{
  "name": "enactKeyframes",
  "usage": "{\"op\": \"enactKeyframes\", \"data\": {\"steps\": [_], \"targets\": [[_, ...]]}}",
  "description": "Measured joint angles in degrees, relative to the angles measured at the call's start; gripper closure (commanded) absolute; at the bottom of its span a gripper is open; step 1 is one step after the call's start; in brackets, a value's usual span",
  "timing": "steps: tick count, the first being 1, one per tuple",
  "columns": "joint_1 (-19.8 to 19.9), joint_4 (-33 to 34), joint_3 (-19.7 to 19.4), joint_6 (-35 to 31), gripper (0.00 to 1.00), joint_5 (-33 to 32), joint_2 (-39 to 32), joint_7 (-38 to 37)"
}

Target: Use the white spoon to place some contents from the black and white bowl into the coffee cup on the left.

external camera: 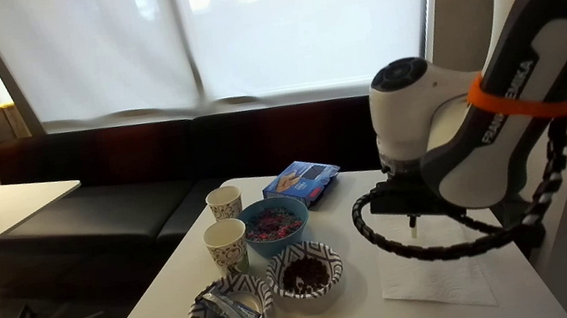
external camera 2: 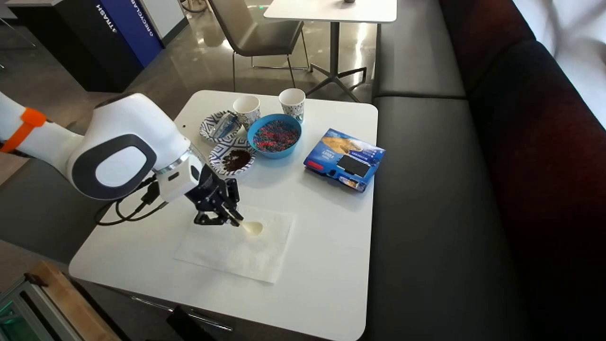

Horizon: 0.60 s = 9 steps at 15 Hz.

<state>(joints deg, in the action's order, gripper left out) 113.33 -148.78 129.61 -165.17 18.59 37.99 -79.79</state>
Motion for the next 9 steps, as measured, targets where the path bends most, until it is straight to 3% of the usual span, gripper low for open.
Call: {"op": "enactKeyframes", "data": {"steps": [3,4,5,8,9], "targets": [[-8.35,-0.59,-11.61,10.40,0.97,-2.61,-6.38,10.14],[-10.65,-0.28,-14.82,13.14,0.86,-3.20,-8.02,13.38],[-12.59,0.24,-17.49,15.67,0.86,-3.40,-9.50,16.42],[-14.79,1.13,-20.56,18.52,0.86,-3.53,-12.56,20.04],[-14.81,1.12,-20.59,18.55,0.97,-3.59,-12.83,20.28]]}}
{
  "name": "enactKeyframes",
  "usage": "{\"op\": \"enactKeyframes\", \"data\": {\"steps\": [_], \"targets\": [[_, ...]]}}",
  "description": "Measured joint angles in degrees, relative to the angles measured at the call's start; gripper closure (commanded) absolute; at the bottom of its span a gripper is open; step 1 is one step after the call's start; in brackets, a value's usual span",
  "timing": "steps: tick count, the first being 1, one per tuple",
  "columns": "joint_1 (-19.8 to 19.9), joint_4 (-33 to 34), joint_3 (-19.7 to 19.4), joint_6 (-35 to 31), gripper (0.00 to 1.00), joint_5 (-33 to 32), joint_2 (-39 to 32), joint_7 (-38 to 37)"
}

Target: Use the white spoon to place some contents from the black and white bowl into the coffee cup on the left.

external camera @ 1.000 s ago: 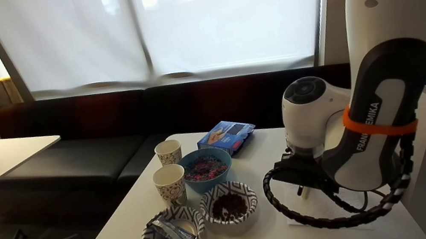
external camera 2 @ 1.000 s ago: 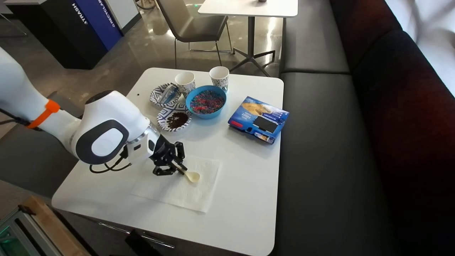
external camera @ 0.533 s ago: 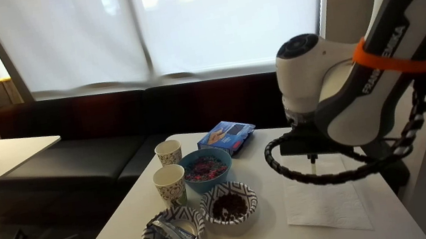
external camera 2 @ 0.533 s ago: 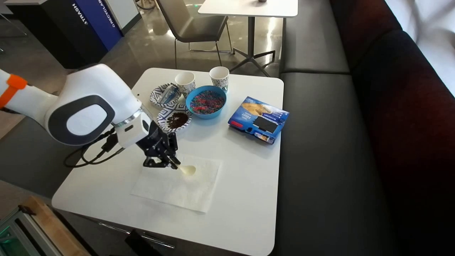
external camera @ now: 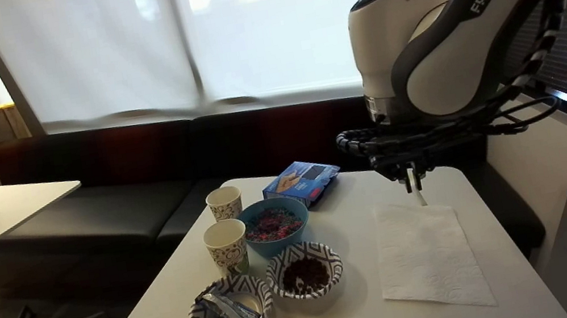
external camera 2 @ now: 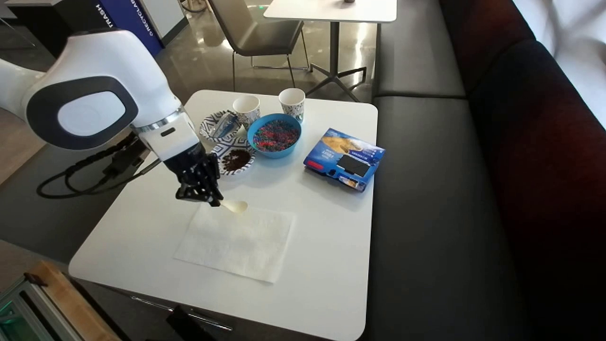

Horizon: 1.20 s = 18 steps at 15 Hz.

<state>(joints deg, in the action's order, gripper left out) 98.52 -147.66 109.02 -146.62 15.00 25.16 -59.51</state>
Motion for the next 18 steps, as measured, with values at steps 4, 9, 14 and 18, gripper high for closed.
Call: {"op": "enactKeyframes", "data": {"steps": [4,9,14,18], "targets": [[-0.30,-0.02,-0.10,0.00,0.97,2.10,0.01,4.14],[2.41,2.80,3.49,0.00,0.97,6.20,-3.74,17.66],[12.06,8.28,13.16,3.69,0.97,10.37,-7.53,31.21],[22.51,15.16,23.22,13.83,0.97,21.24,-6.32,45.76]]}}
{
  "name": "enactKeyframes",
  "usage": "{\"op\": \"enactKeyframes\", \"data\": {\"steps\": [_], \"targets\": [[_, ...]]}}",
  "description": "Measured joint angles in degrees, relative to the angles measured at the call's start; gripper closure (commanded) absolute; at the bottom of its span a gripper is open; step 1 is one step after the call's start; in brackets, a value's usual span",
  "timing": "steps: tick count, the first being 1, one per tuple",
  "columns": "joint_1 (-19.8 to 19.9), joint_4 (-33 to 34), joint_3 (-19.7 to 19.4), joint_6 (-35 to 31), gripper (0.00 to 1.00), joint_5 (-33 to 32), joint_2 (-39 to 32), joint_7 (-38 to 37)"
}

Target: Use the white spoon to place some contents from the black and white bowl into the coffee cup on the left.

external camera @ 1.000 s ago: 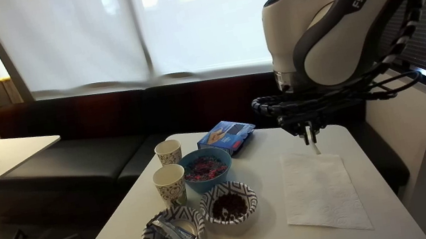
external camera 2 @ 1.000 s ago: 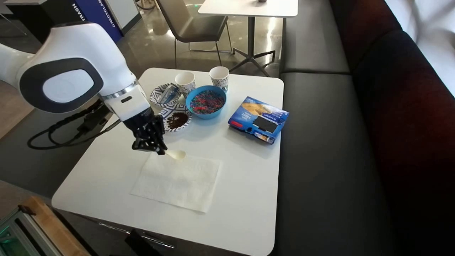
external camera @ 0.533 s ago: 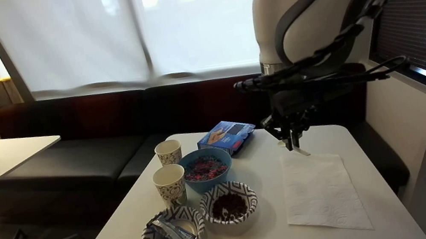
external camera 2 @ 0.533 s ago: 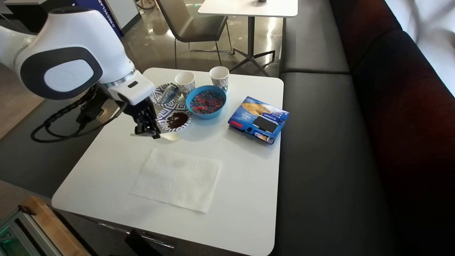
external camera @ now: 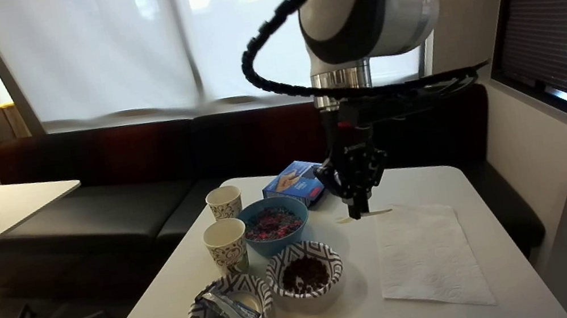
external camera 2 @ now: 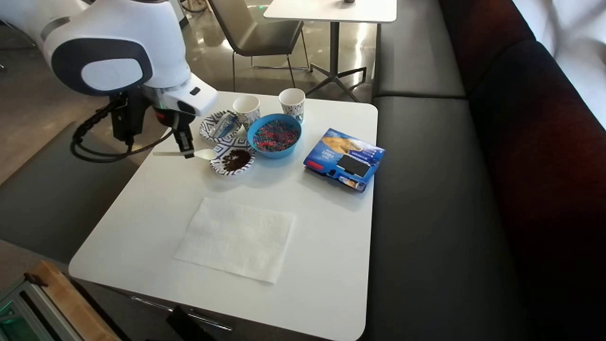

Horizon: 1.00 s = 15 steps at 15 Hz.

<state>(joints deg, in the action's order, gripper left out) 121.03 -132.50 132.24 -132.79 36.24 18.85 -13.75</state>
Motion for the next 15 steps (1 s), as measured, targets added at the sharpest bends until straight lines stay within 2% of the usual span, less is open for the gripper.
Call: {"op": "enactKeyframes", "data": {"steps": [2,3,5,6,10,11,12,15], "targets": [[5.12,4.16,4.08,7.23,0.97,5.46,2.56,6.52],[7.70,6.45,5.96,11.15,0.86,7.95,4.40,9.25],[12.31,10.85,9.09,17.86,0.86,11.84,8.67,12.79],[13.59,12.35,9.87,19.10,0.86,12.69,10.49,13.61],[14.35,14.07,10.60,19.76,0.86,13.46,12.73,14.27],[14.35,14.15,10.63,19.77,0.97,13.46,12.72,14.27],[14.35,14.16,10.63,19.77,0.97,13.47,12.71,14.27],[10.70,14.17,5.94,21.39,0.97,18.71,13.99,15.44]]}}
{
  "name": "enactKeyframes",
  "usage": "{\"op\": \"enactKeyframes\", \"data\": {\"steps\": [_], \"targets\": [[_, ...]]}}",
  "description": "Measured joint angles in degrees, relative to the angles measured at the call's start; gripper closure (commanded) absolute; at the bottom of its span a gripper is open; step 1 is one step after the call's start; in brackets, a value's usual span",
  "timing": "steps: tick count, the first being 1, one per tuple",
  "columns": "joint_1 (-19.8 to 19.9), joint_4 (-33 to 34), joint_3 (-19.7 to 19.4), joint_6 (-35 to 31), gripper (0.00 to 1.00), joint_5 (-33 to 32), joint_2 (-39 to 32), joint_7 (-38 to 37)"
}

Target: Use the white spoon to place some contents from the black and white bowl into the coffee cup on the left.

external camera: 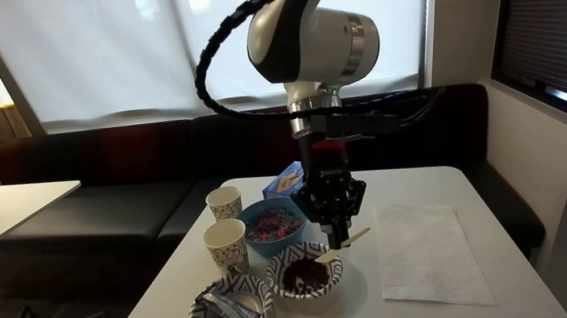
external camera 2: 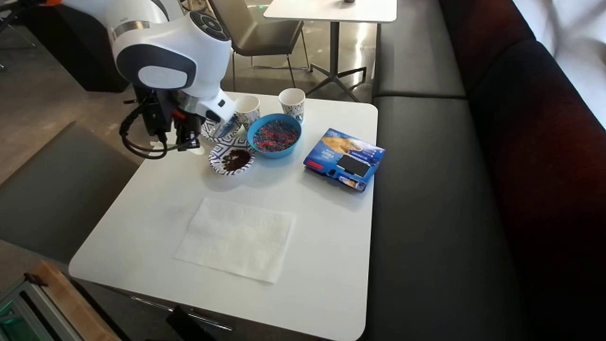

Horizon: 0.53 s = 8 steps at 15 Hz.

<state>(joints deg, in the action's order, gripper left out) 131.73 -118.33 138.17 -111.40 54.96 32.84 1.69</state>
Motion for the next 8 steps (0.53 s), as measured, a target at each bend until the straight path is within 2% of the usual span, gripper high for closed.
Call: {"op": "enactKeyframes", "data": {"steps": [3,8], "targets": [[-2.82,0.72,-3.80,3.16,0.97,7.05,2.60,1.14],[-4.57,3.04,-7.61,9.45,0.97,16.89,9.25,1.73]]}}
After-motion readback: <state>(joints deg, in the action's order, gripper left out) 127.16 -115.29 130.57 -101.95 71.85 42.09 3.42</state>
